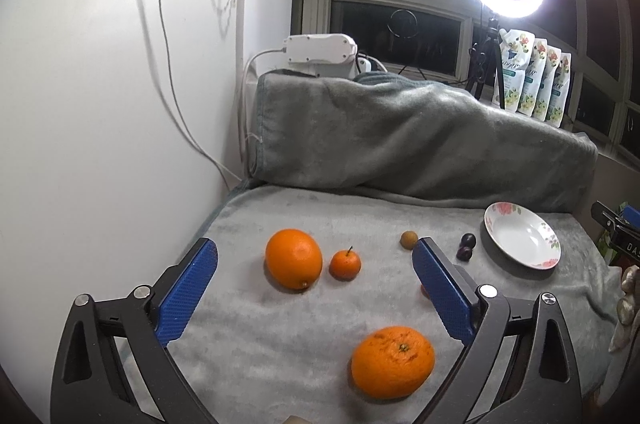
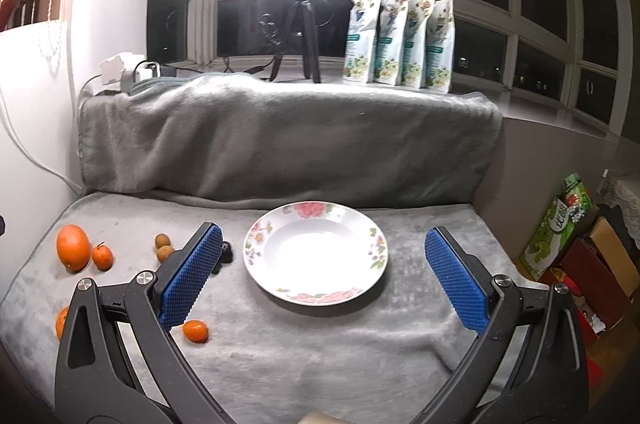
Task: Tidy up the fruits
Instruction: 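Move the right gripper to the large orange and close on it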
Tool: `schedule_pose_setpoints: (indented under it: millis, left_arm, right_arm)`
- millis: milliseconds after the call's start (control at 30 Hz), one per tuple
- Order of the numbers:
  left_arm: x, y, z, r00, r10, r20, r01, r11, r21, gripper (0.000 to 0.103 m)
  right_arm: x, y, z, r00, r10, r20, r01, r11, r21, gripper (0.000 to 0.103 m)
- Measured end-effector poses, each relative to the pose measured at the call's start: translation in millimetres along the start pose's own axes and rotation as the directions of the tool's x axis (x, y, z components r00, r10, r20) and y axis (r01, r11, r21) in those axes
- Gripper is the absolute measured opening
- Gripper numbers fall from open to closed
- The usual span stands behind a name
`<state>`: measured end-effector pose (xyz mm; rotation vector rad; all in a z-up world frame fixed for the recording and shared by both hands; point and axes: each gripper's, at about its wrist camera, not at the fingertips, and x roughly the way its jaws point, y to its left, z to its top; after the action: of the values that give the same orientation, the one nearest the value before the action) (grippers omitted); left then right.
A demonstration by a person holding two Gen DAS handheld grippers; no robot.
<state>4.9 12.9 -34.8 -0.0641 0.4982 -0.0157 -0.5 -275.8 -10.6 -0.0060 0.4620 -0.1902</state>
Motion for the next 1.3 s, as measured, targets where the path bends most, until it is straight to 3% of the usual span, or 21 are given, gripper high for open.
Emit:
schedule_pose_setpoints:
  millis: [300, 400, 500, 667, 733, 833, 967, 1200, 1300]
  left_arm:
    - [8, 14, -19, 0.995, -0.056, -0.088, 0.052, 0.998, -0.048, 0.09]
    - [12, 15, -26, 0.989, -0.083, -0.123, 0.076, 0.995, -0.063, 0.087]
    - [14, 13, -35, 0.981, -0.119, -0.154, 0.109, 0.992, -0.07, 0.082]
    - [19, 12, -49, 0.955, -0.202, -0.215, 0.181, 0.977, -0.114, 0.081]
    - [20, 9, -55, 0.945, -0.227, -0.236, 0.203, 0.972, -0.121, 0.077]
    - [23, 5, -63, 0.926, -0.267, -0.266, 0.237, 0.962, -0.138, 0.075]
    - [27, -1, -71, 0.898, -0.325, -0.298, 0.284, 0.943, -0.171, 0.074]
    - [34, -8, -81, 0.866, -0.369, -0.337, 0.321, 0.928, -0.19, 0.069]
    - [35, -8, -84, 0.854, -0.385, -0.349, 0.333, 0.921, -0.201, 0.066]
  right_arm:
    - [15, 18, -10, 0.982, 0.17, -0.079, -0.171, 0.985, 0.002, 0.095]
    - [22, 28, -13, 0.963, 0.243, -0.118, -0.244, 0.97, 0.005, 0.084]
    - [30, 40, -18, 0.932, 0.324, -0.162, -0.325, 0.946, 0.02, 0.083]
    - [42, 61, -28, 0.847, 0.469, -0.248, -0.468, 0.881, 0.069, 0.079]
    - [47, 70, -33, 0.808, 0.517, -0.282, -0.515, 0.853, 0.088, 0.072]
    - [55, 83, -40, 0.742, 0.581, -0.333, -0.575, 0.808, 0.129, 0.071]
    - [57, 102, -49, 0.682, 0.624, -0.382, -0.63, 0.766, 0.128, 0.066]
    - [67, 131, -59, 0.555, 0.694, -0.459, -0.707, 0.684, 0.18, 0.066]
    - [70, 142, -63, 0.511, 0.709, -0.485, -0.729, 0.657, 0.191, 0.066]
